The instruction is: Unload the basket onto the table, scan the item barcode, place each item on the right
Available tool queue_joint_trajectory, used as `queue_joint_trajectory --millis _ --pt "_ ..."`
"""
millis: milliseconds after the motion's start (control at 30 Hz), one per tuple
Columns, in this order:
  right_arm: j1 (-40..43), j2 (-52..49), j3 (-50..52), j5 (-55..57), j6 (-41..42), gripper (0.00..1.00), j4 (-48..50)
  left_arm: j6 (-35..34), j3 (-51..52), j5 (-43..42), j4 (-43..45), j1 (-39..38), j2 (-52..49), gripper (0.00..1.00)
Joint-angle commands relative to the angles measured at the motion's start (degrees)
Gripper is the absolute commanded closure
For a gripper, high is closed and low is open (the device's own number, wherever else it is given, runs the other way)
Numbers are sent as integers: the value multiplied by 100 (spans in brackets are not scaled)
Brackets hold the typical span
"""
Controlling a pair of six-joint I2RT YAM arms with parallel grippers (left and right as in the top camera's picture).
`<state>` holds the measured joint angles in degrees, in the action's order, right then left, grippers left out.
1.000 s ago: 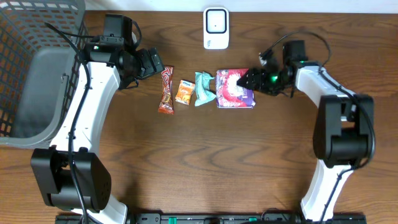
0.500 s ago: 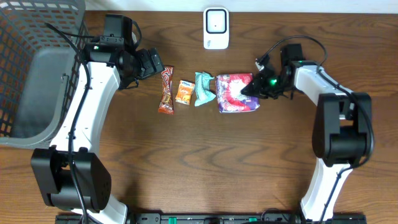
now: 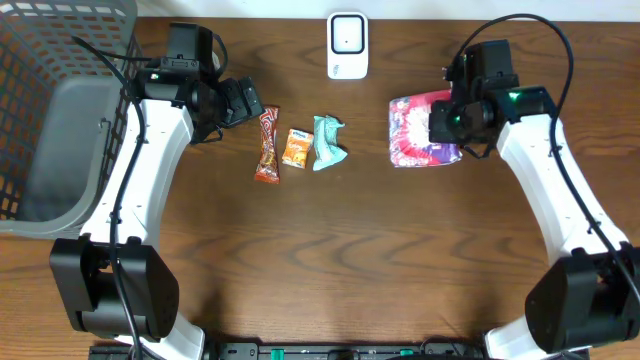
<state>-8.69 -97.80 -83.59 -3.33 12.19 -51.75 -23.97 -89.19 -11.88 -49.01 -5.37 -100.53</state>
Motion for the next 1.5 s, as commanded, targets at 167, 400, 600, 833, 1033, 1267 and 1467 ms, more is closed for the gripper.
queue_joint_trajectory --millis 167,400,600,833,1033,1267,1467 --pt "-55 413 -59 1335 389 99 -328 31 -59 -4 -4 4 -31 2" --pt "-201 452 -61 3405 693 99 -640 28 -59 -7 -4 4 -31 2" --pt "-529 411 -52 4743 717 99 -721 31 -59 -4 -4 4 -31 2" --pt "-723 -166 225 5617 758 99 -708 31 -59 -7 -4 4 -31 2" --pt "-949 -940 280 5187 780 99 -391 28 -59 -4 -4 4 -31 2" --pt "-1838 -1075 168 4225 772 41 332 31 -59 -7 -4 4 -31 2" --pt "-2297 -1062 -507 3711 763 34 339 31 -59 -7 -4 4 -31 2"
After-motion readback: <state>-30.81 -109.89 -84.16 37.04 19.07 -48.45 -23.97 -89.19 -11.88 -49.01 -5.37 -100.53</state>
